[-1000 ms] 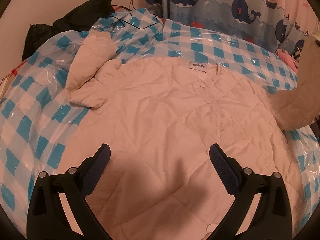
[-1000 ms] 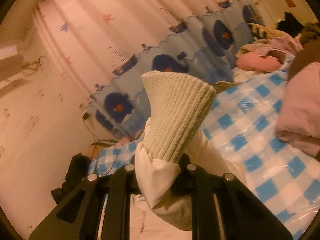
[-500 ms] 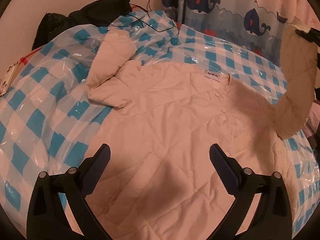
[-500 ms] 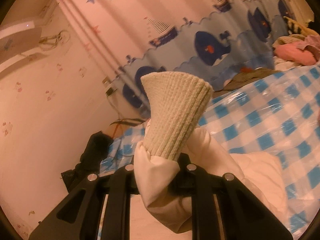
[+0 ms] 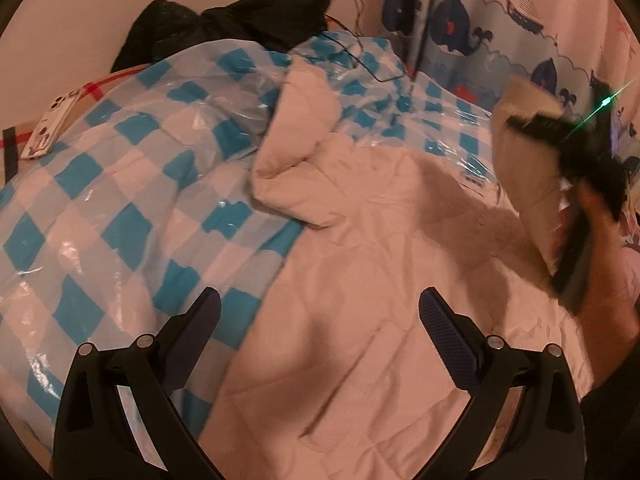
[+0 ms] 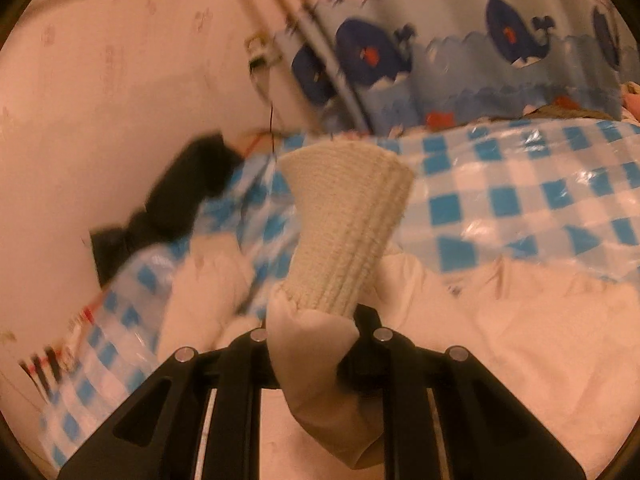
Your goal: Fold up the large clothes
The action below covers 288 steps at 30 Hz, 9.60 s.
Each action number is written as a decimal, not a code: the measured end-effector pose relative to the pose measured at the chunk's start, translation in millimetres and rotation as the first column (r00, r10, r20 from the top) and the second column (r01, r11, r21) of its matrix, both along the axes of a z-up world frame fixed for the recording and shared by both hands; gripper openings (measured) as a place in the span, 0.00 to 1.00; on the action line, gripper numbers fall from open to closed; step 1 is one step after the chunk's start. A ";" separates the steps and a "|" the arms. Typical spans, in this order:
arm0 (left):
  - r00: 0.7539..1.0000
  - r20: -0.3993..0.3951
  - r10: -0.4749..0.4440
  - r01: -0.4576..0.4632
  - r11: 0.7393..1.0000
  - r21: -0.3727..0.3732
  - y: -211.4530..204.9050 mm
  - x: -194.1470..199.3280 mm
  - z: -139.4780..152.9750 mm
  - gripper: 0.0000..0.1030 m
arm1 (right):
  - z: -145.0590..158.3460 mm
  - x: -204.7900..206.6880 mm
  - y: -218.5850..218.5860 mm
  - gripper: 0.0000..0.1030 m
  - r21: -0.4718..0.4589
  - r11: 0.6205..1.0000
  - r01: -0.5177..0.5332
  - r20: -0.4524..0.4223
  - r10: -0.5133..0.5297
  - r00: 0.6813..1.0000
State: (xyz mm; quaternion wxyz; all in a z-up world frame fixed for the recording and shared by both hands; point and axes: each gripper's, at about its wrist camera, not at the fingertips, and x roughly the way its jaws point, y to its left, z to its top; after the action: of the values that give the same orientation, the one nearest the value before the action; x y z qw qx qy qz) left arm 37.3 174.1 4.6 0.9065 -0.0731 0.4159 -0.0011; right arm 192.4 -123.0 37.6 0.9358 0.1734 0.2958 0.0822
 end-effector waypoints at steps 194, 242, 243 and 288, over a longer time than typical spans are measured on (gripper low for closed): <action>0.909 -0.019 -0.416 0.388 0.863 -0.323 -166.5 170.5 -97.5 0.82 | -140.7 -80.0 -222.4 0.93 0.124 0.989 0.076 -0.354 -0.027 0.935; 0.940 -0.096 -0.327 0.110 0.558 -0.823 140.6 -180.6 -89.1 0.91 | -141.8 -447.6 -202.6 0.93 0.548 0.831 0.094 -0.493 0.230 0.839; 0.933 -0.113 -0.341 0.105 0.559 -0.823 134.7 -176.2 -93.3 0.91 | -141.4 -446.5 -202.5 0.93 0.560 0.823 0.094 -0.486 0.235 0.842; 0.879 -0.312 -0.360 0.078 0.755 -0.651 125.2 -108.4 -113.0 0.91 | -146.0 -435.0 -192.3 0.83 0.586 0.810 0.030 -0.450 0.295 0.843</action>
State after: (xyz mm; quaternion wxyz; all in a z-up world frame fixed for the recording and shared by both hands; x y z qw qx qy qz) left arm -71.1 299.3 -108.4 0.7132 -0.3150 0.5821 -0.2310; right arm -242.6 -315.3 -108.4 0.7152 0.4395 0.5111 0.1847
